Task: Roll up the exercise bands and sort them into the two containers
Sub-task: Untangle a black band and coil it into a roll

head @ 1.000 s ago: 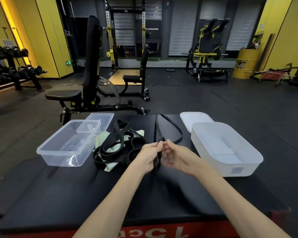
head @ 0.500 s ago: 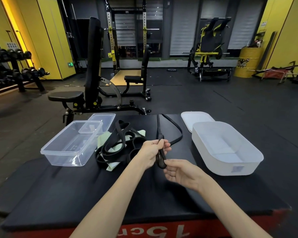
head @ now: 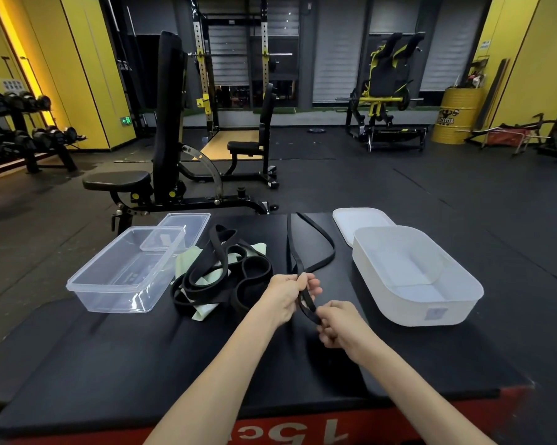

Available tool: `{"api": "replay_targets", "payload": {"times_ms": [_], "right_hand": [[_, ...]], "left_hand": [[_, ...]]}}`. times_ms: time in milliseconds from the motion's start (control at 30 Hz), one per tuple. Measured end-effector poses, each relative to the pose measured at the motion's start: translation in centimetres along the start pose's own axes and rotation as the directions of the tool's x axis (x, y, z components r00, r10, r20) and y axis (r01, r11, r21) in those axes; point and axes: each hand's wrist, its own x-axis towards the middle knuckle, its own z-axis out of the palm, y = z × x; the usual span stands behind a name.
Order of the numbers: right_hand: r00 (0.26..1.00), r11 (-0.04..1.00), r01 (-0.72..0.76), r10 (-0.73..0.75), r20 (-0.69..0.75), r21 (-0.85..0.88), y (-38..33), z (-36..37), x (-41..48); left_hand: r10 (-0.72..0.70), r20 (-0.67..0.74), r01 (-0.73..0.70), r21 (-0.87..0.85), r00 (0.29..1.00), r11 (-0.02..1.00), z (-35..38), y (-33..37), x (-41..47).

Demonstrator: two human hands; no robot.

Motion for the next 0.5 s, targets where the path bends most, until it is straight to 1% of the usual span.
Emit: {"api": "replay_targets", "payload": {"times_ms": [100, 267, 333, 400, 500], "right_hand": [[0.994, 0.996, 0.06, -0.066, -0.083, -0.067, 0.2, -0.1, 0.1], [0.992, 0.992, 0.062, -0.073, -0.106, -0.11, 0.3, -0.6, -0.1], [0.995, 0.991, 0.027, -0.039, -0.089, -0.134, 0.2, -1.1, -0.2], [0.998, 0.99, -0.051, 0.046, -0.04, -0.135, 0.0, -1.5, -0.4], [0.988, 0.987, -0.155, 0.156, 0.009, -0.044, -0.2, -1.8, -0.3]], "left_hand": [[-0.02, -0.011, 0.019, -0.017, 1.0, 1.0, 0.4, -0.5, 0.1], [-0.074, -0.036, 0.071, -0.074, 0.997, 0.995, 0.6, -0.7, 0.2], [-0.092, -0.041, 0.088, -0.088, 0.995, 0.992, 0.6, -0.8, 0.2], [-0.106, -0.036, 0.103, -0.09, 0.994, 0.991, 0.6, -1.0, 0.2], [-0.122, -0.017, 0.12, -0.104, 0.992, 0.987, 0.7, -1.4, 0.1]]}}
